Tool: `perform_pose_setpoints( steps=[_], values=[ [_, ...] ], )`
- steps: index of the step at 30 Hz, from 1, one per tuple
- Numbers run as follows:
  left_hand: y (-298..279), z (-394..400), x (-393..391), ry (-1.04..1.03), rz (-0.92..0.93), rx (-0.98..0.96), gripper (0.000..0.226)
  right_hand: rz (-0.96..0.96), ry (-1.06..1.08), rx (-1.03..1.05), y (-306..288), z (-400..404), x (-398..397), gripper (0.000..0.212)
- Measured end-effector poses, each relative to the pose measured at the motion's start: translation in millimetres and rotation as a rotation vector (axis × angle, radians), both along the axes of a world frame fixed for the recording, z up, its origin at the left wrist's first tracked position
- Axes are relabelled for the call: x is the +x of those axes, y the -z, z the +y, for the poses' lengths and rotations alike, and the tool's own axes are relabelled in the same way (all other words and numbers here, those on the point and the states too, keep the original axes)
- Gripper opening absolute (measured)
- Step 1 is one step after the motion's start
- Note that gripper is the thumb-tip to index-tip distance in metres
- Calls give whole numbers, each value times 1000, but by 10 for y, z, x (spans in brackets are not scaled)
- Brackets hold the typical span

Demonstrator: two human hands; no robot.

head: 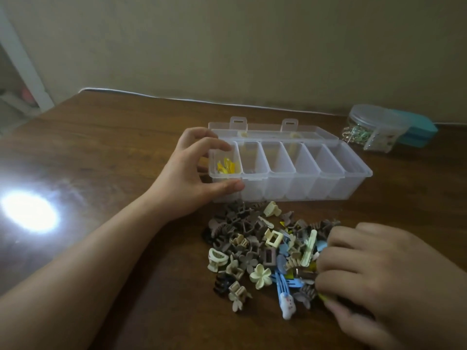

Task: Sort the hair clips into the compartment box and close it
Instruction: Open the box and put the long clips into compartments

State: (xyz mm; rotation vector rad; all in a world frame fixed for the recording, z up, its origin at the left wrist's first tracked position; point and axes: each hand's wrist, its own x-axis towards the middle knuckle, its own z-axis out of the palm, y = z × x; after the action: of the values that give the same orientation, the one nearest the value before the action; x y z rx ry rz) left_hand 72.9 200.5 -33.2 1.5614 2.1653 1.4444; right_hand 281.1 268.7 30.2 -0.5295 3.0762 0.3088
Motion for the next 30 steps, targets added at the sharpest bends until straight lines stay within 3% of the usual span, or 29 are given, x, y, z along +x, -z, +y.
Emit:
perform_pose_setpoints(
  steps=[2,3,9,12,16,19,23,26,28,30],
  values=[
    [-5,-1,6,-1,-6,-4,64,159,58,-44,113,495,526,8],
    [-11,-4,10,-4,-10,-6,66,121,108,-81,98,608,617,7],
    [-39,-19,1,-5,-34,-18,78,83,308,-773,-51,807,574,22],
    [-20,1,4,11,-63,1,85,67,360,-1135,-208,803,335,28],
    [-4,-7,-5,6,-74,30,96,319,502,-1300,-349,694,-413,5],
    [8,-21,-14,1,-55,43,102,522,545,-1180,-205,601,-955,8],
    [1,-25,-10,11,-46,25,99,427,610,-837,4,606,-1144,4],
    [-5,-18,-2,-4,-5,10,85,535,564,-654,-65,643,-978,5],
    [-13,-12,3,1,43,-6,70,594,487,-663,-185,651,-736,7],
    [-15,-15,10,2,117,-24,62,430,341,-680,-274,626,-406,4]
  ],
)
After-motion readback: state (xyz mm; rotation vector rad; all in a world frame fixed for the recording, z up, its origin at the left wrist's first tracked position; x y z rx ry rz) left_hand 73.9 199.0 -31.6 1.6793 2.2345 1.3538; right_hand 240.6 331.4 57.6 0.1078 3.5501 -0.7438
